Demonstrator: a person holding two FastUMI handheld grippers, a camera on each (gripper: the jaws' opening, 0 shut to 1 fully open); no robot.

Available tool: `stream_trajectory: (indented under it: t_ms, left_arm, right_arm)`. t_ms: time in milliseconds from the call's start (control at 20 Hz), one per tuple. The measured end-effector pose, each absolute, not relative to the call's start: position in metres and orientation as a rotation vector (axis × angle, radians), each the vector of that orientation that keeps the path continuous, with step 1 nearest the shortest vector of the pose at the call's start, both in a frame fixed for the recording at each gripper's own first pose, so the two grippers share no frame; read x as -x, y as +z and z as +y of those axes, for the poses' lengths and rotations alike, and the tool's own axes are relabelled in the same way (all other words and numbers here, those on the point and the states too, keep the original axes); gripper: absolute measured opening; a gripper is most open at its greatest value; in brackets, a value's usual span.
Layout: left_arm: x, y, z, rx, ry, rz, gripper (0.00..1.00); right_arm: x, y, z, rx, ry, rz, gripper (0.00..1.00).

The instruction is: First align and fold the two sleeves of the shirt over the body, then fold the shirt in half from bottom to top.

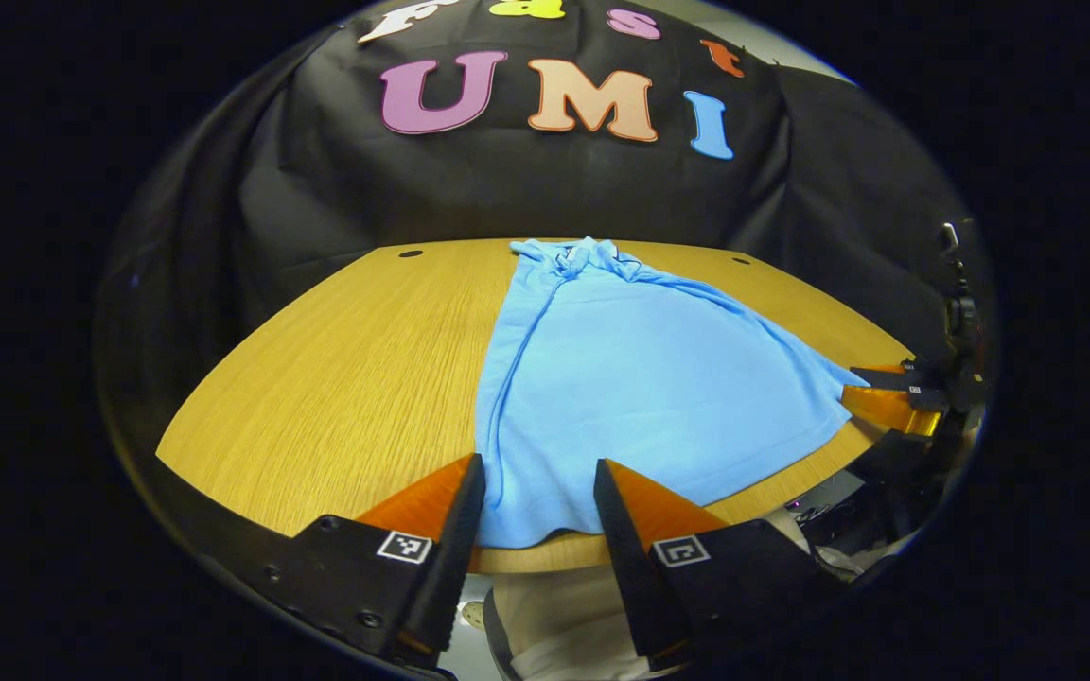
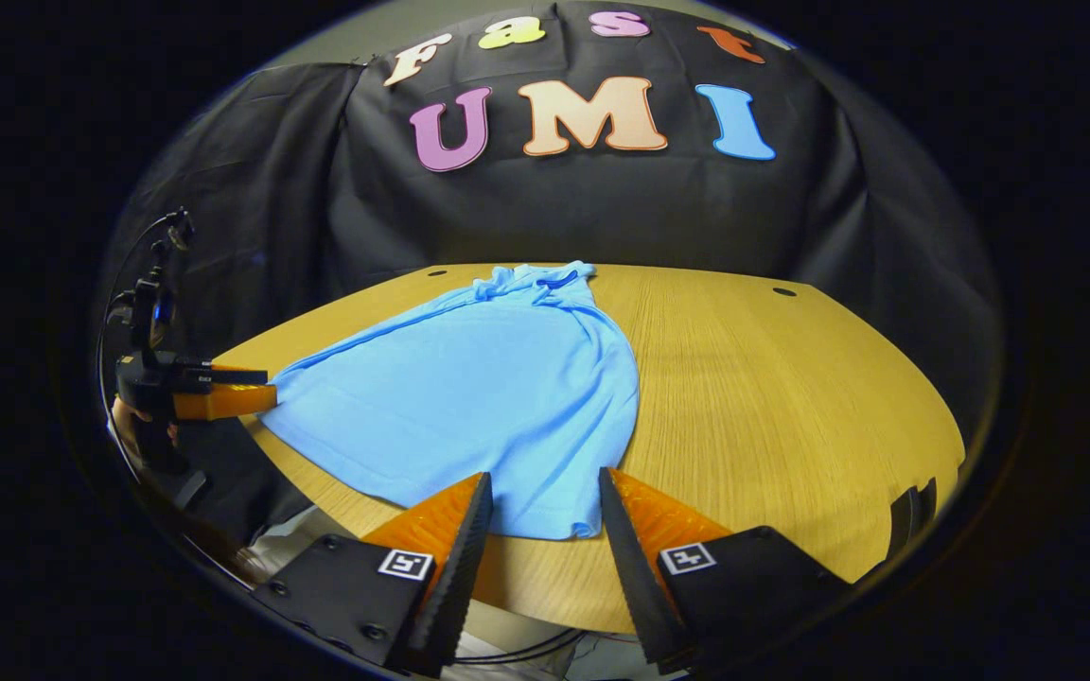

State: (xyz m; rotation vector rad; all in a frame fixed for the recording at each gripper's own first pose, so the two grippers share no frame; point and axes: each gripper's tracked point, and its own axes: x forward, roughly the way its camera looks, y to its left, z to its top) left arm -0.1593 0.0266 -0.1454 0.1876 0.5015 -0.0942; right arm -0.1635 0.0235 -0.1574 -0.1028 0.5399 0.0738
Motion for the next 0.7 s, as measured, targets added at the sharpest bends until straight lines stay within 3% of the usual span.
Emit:
stream_trajectory:
  t_ms: [100, 150, 200, 250, 350, 700]
  left_arm:
    - [0.156, -0.145, 0.023, -0.153, -0.102, 0.478, 0.54]
    - [0.153, -0.144, 0.019, -0.143, -0.114, 0.457, 0.32]
    - [0.153, -0.146, 0.018, -0.128, -0.12, 0.45, 0.25]
    - [0.153, -0.147, 0.017, -0.117, -0.126, 0.445, 0.12]
    - [0.153, -0.147, 0.015, -0.115, -0.14, 0.444, 0.06]
    - [0.152, -0.147, 0.014, -0.12, -0.143, 0.451, 0.0]
  right_arm:
    - [0.163, -0.159, 0.027, 0.103, 0.081, 0.54, 0.59]
    - [0.163, -0.16, 0.03, 0.106, 0.095, 0.545, 0.51]
    - [0.165, -0.163, 0.036, 0.086, 0.116, 0.556, 0.51]
    - [0.165, -0.163, 0.038, 0.069, 0.119, 0.558, 0.34]
    - [0.164, -0.163, 0.039, 0.055, 0.116, 0.559, 0.16]
    - [0.162, -0.162, 0.044, 0.084, 0.121, 0.572, 0.08]
